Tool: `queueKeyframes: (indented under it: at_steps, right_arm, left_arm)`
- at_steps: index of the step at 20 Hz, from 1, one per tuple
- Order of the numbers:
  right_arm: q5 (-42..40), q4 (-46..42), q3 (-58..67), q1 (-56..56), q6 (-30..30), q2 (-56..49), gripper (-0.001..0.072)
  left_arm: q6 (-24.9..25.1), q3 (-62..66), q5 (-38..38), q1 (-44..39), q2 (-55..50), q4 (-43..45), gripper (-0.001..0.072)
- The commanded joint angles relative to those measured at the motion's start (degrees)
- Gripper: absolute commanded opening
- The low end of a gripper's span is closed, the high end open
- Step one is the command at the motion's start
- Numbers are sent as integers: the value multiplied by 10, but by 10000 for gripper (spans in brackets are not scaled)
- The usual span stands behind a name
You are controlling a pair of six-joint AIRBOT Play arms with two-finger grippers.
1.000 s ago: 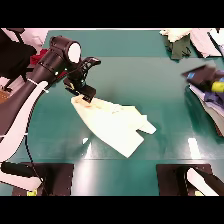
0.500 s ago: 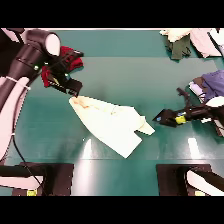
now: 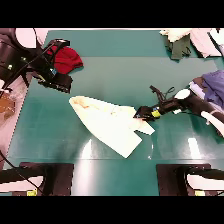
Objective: Fold the shirts.
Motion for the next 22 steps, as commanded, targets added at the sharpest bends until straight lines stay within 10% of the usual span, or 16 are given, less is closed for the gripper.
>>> queueKeyframes:
  at_steps: [1,4,10,16,22]
  right_arm:
    - [-5,22,51,31,5,-51,344]
    - [-7,23,71,31,2,-38,27]
    - [-17,22,72,1,3,51,25]
    - [-12,20,60,1,2,65,25]
    - [-35,38,51,14,-17,65,25]
  left_arm:
    - [0,-4,-9,1,17,5,571]
    - [-1,-59,5,1,19,-8,571]
    - [36,-369,267,-1,28,-454,571]
    - [2,-433,330,-1,31,-518,570]
    - [111,-407,407,-24,95,-716,497]
